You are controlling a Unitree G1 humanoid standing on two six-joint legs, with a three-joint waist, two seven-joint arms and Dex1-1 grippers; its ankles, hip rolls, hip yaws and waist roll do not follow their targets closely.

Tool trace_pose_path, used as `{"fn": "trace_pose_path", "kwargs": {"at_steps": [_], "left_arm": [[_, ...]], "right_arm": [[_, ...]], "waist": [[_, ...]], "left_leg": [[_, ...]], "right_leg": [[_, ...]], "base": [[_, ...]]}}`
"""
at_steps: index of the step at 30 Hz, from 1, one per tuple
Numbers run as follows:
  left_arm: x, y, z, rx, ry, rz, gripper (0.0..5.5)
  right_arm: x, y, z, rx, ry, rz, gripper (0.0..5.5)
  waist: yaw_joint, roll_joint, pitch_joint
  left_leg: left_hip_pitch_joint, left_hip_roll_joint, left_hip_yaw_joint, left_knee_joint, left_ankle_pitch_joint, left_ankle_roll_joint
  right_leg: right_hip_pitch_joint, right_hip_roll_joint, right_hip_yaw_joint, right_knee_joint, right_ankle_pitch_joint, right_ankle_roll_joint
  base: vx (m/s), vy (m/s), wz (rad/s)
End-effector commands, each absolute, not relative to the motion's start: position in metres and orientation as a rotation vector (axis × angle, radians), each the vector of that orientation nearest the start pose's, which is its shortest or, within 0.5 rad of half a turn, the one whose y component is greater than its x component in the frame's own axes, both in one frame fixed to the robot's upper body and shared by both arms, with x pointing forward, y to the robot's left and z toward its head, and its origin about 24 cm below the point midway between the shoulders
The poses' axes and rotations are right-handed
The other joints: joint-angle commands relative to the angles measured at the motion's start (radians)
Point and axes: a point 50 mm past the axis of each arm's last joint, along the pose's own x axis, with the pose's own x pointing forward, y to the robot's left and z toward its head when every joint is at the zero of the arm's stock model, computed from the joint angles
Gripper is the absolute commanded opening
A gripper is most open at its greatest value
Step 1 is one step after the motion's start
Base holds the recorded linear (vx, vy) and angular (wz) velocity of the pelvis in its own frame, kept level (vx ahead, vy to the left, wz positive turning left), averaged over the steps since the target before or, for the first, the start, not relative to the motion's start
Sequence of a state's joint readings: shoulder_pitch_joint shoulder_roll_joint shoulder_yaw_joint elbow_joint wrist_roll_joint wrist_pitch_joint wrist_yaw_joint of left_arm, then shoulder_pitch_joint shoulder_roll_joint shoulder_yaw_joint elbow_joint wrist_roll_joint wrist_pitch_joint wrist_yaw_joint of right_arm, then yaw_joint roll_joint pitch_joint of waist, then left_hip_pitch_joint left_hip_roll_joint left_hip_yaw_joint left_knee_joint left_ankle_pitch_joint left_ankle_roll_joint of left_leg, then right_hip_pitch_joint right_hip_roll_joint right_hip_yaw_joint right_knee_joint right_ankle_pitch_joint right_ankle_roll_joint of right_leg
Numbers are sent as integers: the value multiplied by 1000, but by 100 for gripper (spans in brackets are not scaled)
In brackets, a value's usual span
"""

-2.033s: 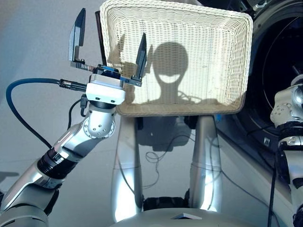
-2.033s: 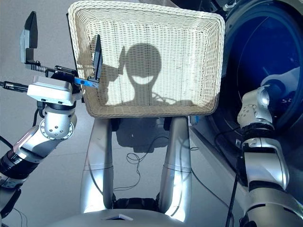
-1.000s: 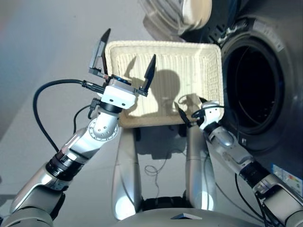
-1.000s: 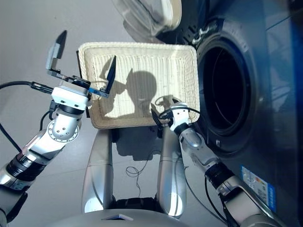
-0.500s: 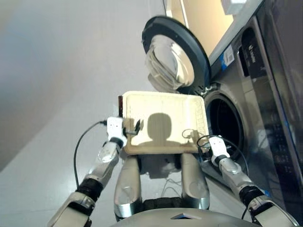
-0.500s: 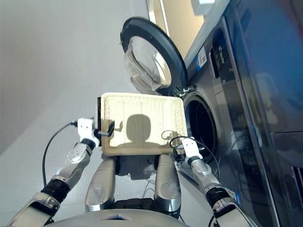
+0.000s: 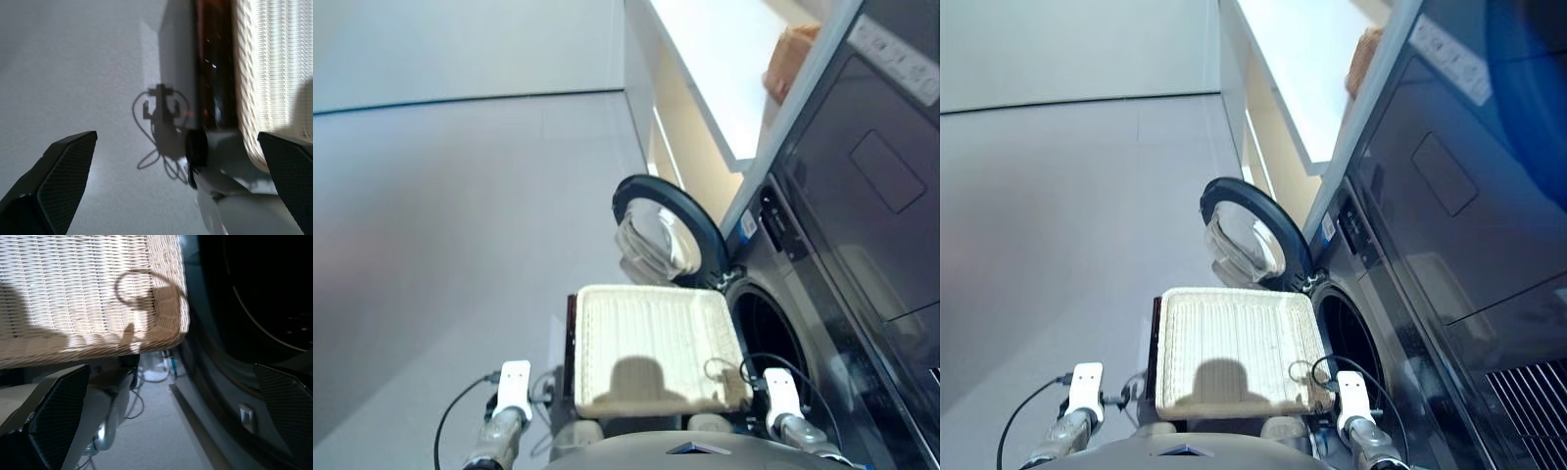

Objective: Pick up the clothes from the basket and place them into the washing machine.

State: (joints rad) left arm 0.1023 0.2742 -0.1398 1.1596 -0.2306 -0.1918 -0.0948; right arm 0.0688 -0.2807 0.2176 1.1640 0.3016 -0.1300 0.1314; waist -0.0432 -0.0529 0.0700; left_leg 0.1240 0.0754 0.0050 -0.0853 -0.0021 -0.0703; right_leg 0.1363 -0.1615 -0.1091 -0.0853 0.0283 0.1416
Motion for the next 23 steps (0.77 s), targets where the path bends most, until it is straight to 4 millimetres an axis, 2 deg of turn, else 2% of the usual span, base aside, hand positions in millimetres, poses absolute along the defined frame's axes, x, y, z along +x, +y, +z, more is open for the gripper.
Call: {"fn": "trace_pose_path", "kwargs": {"at_steps": [1, 4, 8, 14, 23], "left_arm": [[91, 243, -153, 101, 1048, 72, 550], [89, 234, -156, 93, 1061, 39, 550], [87, 225, -159, 84, 1068, 22, 550], [85, 219, -161, 110, 1088, -11, 550], [83, 213, -163, 107, 1107, -33, 550]], "right_arm": [[102, -238, -153, 19, 1054, -84, 550], [97, -236, -154, 61, 1057, -120, 550], [92, -233, -157, 87, 1070, -144, 550], [83, -231, -160, 112, 1112, -171, 550], [80, -232, -161, 118, 1128, -176, 550]], "waist": [[38, 10, 24], [39, 12, 8], [38, 19, 0], [32, 27, -6], [28, 32, 5]], "left_leg": [[-5, -13, 35, -1, 11, -3], [2, -14, 37, -2, 6, -1], [12, -9, 43, -1, 6, 0], [23, -10, 40, -2, -1, 1], [23, -10, 36, -2, -2, 1]], "right_leg": [[-77, -13, 4, 77, 28, 45], [-64, -18, 2, 61, 32, 45], [-59, -13, 15, 63, 24, 39], [-40, -18, 12, 47, 21, 40], [-33, -20, 13, 43, 18, 39]], "base": [[0, 0, 0], [0, 0, 0], [0, 0, 0], [0, 0, 0], [0, 0, 0]]}}
